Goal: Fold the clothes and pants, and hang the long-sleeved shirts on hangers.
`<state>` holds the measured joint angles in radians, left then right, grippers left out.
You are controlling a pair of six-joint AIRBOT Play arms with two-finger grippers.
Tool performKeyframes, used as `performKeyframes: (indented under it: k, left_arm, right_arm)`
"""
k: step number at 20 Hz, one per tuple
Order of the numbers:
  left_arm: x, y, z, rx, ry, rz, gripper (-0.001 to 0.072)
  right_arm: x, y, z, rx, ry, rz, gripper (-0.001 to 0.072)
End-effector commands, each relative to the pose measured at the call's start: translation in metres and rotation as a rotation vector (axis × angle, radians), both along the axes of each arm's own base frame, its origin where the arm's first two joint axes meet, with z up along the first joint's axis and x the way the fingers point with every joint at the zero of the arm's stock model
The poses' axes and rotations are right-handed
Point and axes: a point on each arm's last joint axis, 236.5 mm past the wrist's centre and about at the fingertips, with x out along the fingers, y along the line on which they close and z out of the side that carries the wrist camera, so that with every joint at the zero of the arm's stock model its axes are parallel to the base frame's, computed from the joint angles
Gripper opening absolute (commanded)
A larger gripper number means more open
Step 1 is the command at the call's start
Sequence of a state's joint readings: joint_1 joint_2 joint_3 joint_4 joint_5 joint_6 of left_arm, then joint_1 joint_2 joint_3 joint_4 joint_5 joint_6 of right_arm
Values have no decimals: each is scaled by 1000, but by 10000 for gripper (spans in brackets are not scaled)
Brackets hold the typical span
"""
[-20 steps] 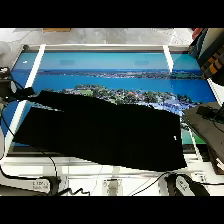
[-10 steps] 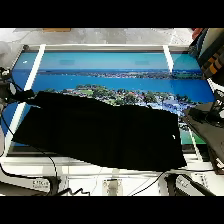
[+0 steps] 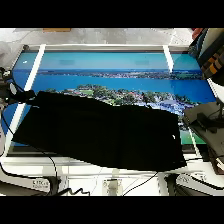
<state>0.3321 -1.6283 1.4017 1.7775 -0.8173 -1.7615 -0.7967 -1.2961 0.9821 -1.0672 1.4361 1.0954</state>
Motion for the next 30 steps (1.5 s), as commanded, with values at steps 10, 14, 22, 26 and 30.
performKeyframes:
  k: [10, 14, 22, 26, 30]
  left_arm:
    - [-5, -4, -4, -17, 22, 6, 9]
    - [-6, -4, -5, -19, 29, 7, 10]
    - [-4, -3, -6, -18, 26, 6, 10]
    - [26, -9, 12, -29, -119, -9, 9]
    - [69, -21, 51, -90, -381, 2, 9]
  right_arm:
    - [-4, 44, -83, 365, 59, -182, 565]
    - [11, 58, -98, 303, 28, -93, 566]
    - [82, 54, -103, 59, -142, -21, 105]
    - [136, 37, -74, -50, -278, -24, 20]
    - [188, 5, -34, -160, -406, -116, 19]
